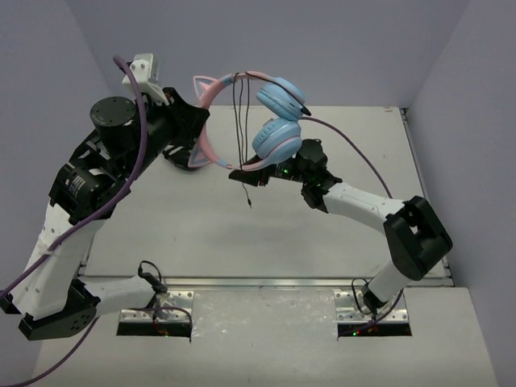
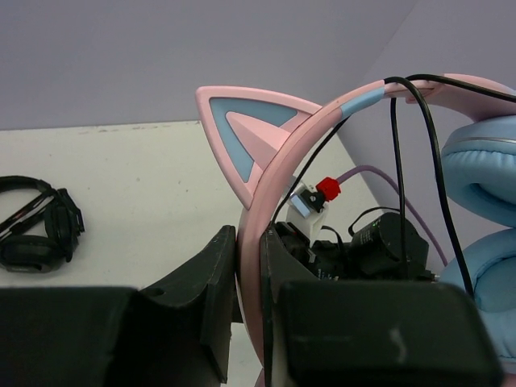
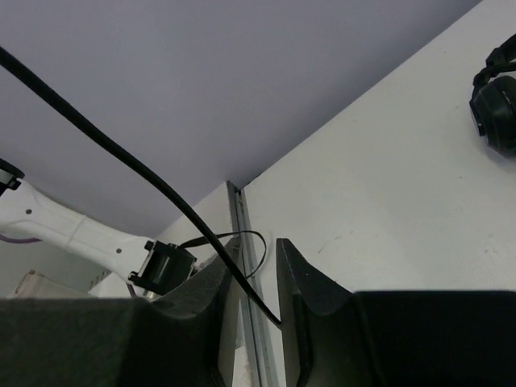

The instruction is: Wrap the headphones

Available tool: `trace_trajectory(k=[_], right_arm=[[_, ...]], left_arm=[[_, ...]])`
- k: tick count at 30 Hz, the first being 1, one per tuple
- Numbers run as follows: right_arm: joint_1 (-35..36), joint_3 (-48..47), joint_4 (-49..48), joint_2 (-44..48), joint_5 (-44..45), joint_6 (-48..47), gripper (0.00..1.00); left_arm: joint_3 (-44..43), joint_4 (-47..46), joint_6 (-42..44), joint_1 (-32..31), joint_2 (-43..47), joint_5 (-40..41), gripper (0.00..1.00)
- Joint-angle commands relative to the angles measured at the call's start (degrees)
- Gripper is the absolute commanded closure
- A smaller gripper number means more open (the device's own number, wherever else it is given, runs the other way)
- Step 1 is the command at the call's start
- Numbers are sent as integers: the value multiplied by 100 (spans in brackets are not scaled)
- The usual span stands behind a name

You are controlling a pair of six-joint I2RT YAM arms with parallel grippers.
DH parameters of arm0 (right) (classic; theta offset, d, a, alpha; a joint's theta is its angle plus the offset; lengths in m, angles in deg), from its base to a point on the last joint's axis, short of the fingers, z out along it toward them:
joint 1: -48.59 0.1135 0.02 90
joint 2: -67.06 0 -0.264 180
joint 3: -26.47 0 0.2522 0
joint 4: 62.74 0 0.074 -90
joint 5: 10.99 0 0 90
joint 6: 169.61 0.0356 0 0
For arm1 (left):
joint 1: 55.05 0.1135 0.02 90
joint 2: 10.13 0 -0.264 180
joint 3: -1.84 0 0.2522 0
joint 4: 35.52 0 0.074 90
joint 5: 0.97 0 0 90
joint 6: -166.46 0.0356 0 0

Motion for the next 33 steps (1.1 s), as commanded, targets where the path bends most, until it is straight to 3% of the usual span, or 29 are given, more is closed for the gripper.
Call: trace_trajectory(k=[1, 12, 15, 25, 33], right_arm=[[165, -154, -834, -189, -138, 396, 77], [367, 925, -1158, -67, -129, 483, 88], [455, 1118, -1080, 56, -85, 352, 99], [17, 1620, 869, 1285, 1390, -413, 99], [-485, 1699, 1829, 1840, 1831, -782, 99]], left_arm=[[-378, -585, -329, -68, 50, 80, 100], [-1151, 188, -391, -59, -626, 1618, 100], [-1397, 355, -338, -50, -845, 1697, 100], [-1223, 461, -233, -50, -847, 1513, 100], [-748, 453, -347, -50, -688, 1346, 100]])
